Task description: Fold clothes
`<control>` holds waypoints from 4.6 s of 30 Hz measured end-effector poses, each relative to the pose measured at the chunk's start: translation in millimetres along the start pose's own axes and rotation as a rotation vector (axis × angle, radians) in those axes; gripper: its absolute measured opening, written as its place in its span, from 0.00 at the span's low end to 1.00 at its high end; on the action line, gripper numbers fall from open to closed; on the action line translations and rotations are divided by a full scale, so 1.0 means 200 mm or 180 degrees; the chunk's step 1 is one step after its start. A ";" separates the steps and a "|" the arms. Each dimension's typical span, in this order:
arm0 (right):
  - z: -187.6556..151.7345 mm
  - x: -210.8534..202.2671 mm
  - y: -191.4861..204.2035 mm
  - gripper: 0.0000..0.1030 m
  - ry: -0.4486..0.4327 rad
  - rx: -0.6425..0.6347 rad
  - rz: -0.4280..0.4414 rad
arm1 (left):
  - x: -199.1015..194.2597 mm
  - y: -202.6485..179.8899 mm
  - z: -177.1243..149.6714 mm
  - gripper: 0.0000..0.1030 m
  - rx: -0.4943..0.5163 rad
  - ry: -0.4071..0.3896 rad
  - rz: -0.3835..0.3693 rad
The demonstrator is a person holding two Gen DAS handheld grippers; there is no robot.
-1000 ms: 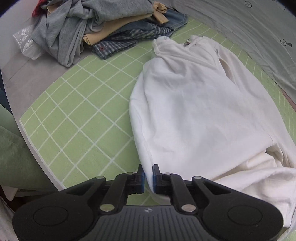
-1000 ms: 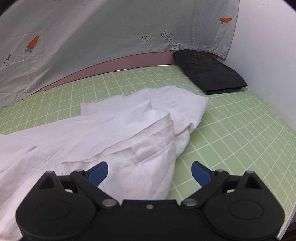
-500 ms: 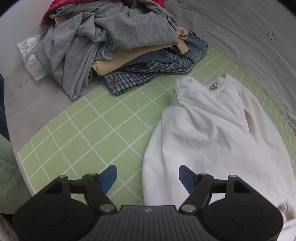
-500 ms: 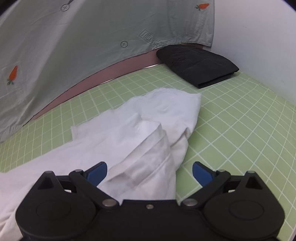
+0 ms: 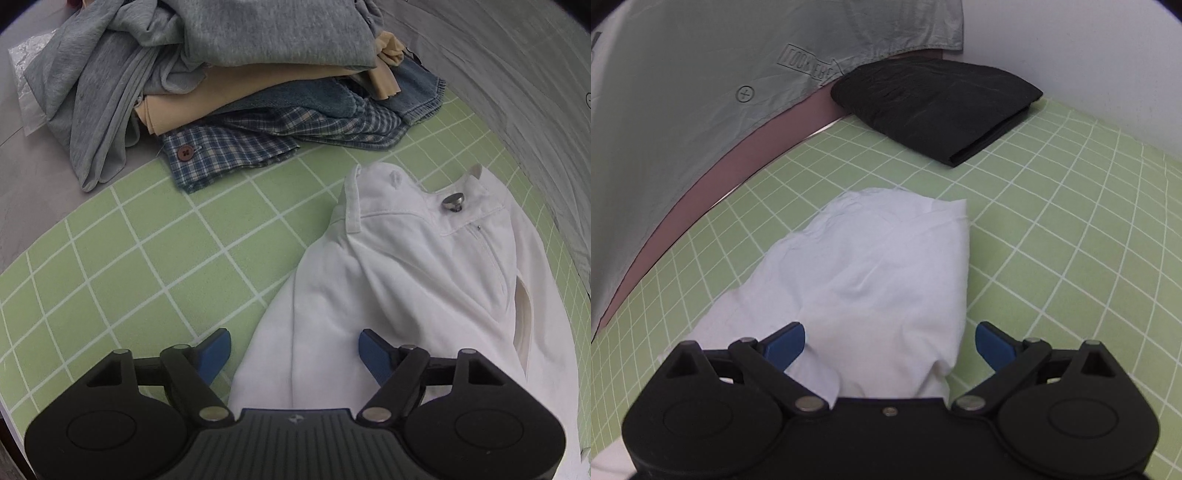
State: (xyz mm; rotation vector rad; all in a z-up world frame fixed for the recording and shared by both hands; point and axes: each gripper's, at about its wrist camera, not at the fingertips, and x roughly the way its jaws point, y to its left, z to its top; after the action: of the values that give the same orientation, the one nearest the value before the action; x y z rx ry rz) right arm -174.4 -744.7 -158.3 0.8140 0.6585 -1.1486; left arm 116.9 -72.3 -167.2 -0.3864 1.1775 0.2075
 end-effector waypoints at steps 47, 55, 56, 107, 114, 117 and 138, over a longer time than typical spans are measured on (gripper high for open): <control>-0.24 0.05 0.90 0.67 0.0007 -0.1381 0.0152 | -0.05 0.18 -0.03 0.35 -0.0064 -0.0283 0.0446; -0.30 -0.20 0.55 0.04 -0.0063 -0.1145 0.0262 | -0.06 0.22 -0.04 0.41 -0.0128 -0.0254 0.0353; -0.31 -0.25 0.47 0.04 -0.0087 -0.1085 0.0216 | -0.06 0.23 -0.05 0.45 -0.0132 -0.0248 0.0351; -0.37 -0.50 -0.13 0.03 -0.0631 -0.0612 -0.0276 | -0.25 0.31 -0.20 0.03 -0.0278 -0.0426 -0.0313; -0.69 -0.57 -0.59 0.03 -0.0178 -0.0291 -0.0701 | -0.25 0.33 -0.28 0.03 -0.0113 -0.0333 -0.0233; -0.64 -0.61 -0.56 0.02 -0.0309 -0.0350 -0.0596 | -0.28 0.30 -0.24 0.03 -0.0018 -0.0357 -0.0236; -0.22 -1.12 -0.43 0.02 -0.1671 -0.0516 0.0039 | -0.58 0.27 -0.27 0.03 0.0147 -0.0820 -0.0402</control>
State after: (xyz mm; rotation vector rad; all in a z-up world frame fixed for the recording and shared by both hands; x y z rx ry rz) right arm -321.9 -607.7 -22.1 0.3521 0.3017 -1.2156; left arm 7.4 -38.9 -87.7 -0.3798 0.8999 0.1159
